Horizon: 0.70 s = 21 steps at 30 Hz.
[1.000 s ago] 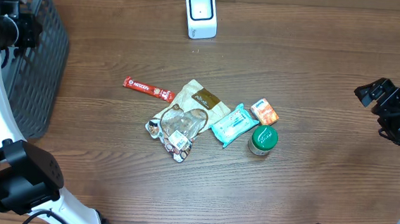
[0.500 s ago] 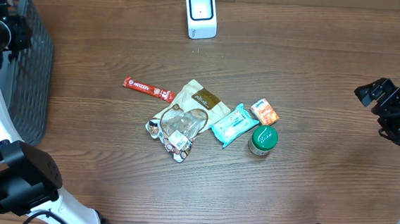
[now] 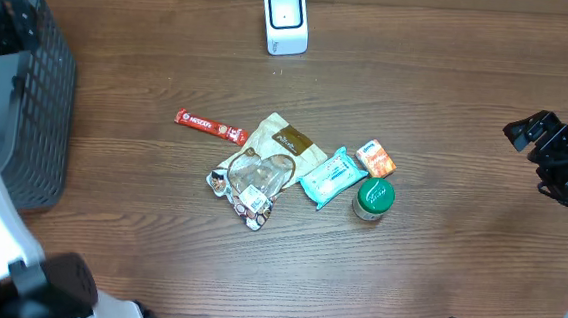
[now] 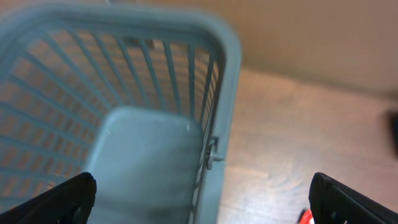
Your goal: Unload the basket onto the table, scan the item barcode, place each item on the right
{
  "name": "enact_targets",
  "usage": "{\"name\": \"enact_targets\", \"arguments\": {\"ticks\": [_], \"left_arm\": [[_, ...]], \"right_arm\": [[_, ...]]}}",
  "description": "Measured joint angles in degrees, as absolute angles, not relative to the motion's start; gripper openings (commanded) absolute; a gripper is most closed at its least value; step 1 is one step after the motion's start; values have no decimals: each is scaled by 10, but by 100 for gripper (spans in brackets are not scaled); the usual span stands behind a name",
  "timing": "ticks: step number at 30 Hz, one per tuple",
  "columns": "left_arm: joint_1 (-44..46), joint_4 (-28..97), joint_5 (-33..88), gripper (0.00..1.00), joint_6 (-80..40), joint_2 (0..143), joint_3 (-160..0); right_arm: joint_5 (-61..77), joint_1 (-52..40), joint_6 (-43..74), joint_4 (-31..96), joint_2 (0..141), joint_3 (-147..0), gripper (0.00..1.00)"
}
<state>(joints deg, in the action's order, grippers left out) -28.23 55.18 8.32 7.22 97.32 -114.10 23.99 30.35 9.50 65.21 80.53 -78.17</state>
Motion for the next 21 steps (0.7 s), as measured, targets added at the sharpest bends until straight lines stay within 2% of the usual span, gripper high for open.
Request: {"name": "enact_targets", "arguments": {"ticks": [10,14,21], "left_arm": [[-244,733,242,100,-67,870,-1162],[-231,821,249,100,-83,885,-1156],[-217,843,249,100,-96,922,-1148]], "right_arm": [[240,303,95,652,805,-782,100],[240,303,95,652,805,-782,100],[240,303,95,652,805,-782,100]]}}
